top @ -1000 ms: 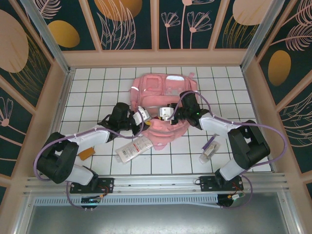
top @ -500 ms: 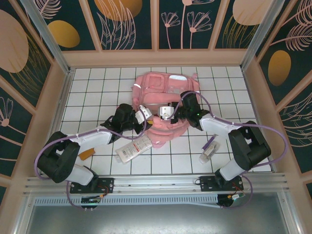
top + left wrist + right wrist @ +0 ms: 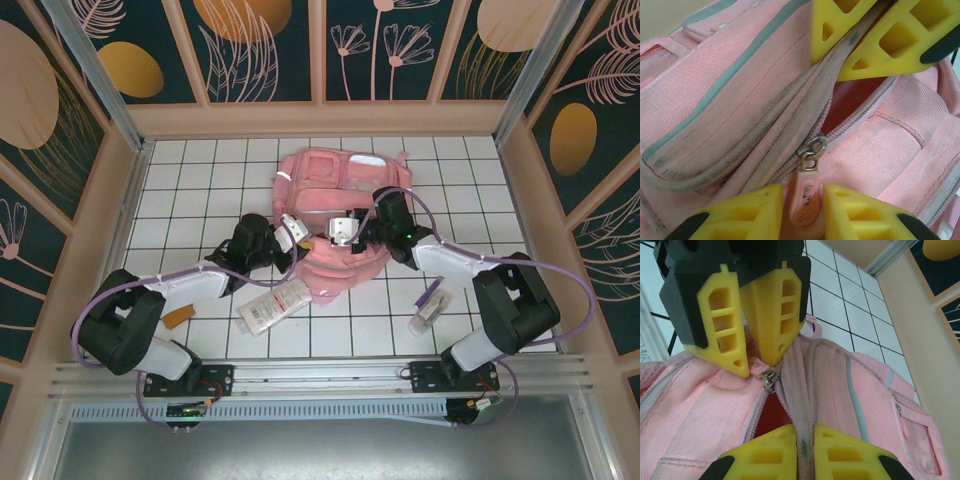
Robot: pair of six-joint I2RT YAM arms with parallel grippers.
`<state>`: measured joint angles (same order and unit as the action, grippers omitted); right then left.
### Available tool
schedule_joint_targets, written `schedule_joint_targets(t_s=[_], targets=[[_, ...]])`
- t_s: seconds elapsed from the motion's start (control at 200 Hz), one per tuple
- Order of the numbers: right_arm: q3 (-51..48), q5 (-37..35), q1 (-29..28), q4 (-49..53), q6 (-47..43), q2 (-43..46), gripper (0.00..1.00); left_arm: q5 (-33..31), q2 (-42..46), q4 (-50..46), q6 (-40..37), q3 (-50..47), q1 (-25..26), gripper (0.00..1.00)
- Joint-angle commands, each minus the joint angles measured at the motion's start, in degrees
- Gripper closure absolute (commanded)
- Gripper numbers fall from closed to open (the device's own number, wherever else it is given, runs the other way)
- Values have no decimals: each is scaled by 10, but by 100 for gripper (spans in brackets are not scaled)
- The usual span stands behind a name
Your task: Pack books, pencil case, and school supplies into a backpack
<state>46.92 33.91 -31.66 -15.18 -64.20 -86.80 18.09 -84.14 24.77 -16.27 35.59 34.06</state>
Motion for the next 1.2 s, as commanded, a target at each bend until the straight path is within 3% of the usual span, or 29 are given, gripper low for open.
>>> schedule_joint_targets(t_s=[0.0,0.18,0.27,0.42,0.616,0.666,0.696,0.846,1.086,1.196], targets=[[0,82,-27,-36,7,35,100,45,-16,70,11,0,-4,75],[0,84,-32,-34,7,38,100,54,-41,64,26,21,-4,72],[-3,84,-33,-41,10,39,100,79,-50,82,39,19,-4,77],[-6,84,-39,-50,16,37,100,67,-57,104,56,14,-5,89],[-11,82,-44,-60,16,35,100,56,-58,124,80,12,-4,89],[-12,80,-44,-59,14,35,100,56,-56,123,80,10,-4,99],[-12,76,-44,-56,11,35,100,54,-53,115,74,10,-4,100],[-12,51,-41,-30,-19,37,100,-22,-29,69,88,11,-25,100],[-14,36,-7,-33,-29,38,100,-165,30,126,221,-60,-119,100],[-11,28,-3,-22,-40,32,100,-148,20,133,211,-59,-121,100]])
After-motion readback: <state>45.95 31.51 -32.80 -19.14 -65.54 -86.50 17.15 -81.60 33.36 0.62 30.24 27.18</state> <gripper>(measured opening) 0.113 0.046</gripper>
